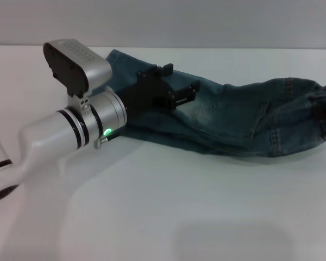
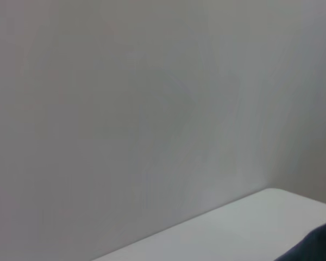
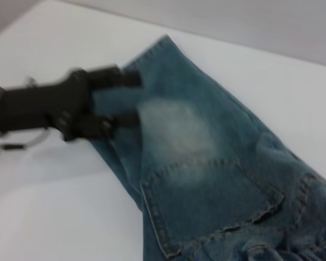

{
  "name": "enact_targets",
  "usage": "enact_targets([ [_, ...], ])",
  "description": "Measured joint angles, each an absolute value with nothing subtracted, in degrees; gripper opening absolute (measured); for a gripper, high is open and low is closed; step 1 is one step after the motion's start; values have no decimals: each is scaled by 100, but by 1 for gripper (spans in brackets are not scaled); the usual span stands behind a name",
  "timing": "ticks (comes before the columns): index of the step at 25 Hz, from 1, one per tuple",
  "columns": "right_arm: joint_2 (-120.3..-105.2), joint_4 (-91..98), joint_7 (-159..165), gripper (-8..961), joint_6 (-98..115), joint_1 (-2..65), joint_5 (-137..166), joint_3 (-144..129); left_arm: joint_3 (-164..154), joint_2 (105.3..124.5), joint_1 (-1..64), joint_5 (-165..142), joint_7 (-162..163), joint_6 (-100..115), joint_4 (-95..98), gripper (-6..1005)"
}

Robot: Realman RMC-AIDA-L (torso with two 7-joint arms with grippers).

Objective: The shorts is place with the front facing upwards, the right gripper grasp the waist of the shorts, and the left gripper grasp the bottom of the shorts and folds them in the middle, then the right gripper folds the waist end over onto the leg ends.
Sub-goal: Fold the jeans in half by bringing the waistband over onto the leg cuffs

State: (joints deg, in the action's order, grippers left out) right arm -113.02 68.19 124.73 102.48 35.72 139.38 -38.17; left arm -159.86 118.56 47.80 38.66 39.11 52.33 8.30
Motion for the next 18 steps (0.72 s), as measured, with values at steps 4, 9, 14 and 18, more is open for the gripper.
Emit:
enact_targets([
  [4,-11259,6989,12469,49,10609,3554,13658,-3583,-15964,11868,4682,3836,3531,5005,1092,811],
  [9,-11200,7142,12467,49,11031,3595,13435,-3330,-15942,11874,4441,3829,2917,4698,1521,811],
  [14,-11177,7363,12509,47,11236,3633,13286,-3218,-15934,11877,4304,3828,2741,4482,1712,811],
  [18,-11135,7382,12515,46,11281,3721,13271,-3083,-15960,11882,4208,3780,2735,4468,1884,811],
])
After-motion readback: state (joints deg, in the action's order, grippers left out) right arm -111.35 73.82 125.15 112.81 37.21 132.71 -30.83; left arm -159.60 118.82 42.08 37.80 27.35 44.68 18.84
